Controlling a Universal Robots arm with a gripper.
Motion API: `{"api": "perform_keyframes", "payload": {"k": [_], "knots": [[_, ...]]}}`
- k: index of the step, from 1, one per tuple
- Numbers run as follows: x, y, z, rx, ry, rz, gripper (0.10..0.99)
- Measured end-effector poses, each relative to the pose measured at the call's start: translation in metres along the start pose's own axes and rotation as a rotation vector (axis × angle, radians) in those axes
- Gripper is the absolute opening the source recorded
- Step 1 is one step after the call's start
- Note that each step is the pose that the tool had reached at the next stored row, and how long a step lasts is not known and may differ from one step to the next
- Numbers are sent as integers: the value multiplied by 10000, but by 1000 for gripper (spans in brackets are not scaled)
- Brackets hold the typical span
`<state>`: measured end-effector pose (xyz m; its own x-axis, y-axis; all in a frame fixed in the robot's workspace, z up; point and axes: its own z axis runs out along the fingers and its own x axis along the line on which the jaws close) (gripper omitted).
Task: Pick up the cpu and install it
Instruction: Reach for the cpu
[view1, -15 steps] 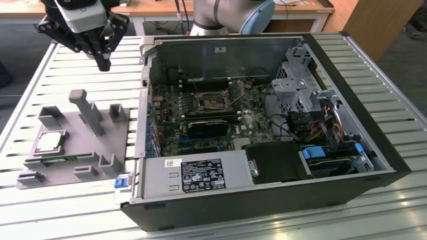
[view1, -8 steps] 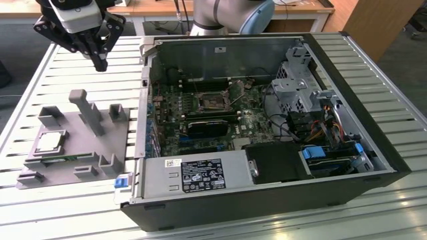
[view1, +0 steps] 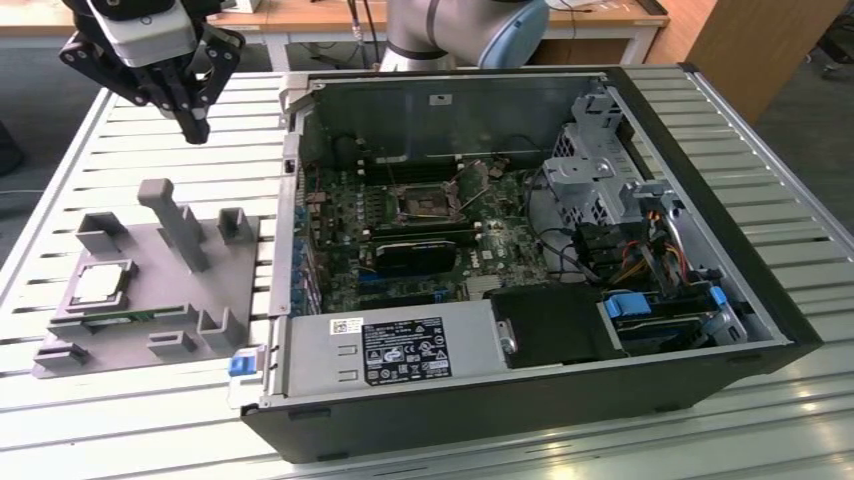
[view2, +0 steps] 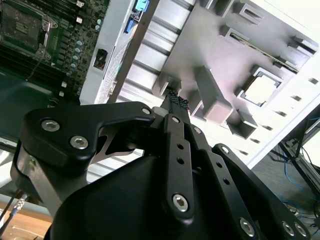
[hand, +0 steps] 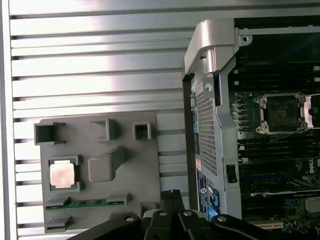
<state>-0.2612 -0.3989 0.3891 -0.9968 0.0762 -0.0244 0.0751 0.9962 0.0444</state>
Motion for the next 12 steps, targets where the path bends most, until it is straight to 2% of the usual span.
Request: {"api": "perform_keyframes", "payload": {"k": [12], "knots": [[76, -6, 2, 0, 0, 1, 106]]}}
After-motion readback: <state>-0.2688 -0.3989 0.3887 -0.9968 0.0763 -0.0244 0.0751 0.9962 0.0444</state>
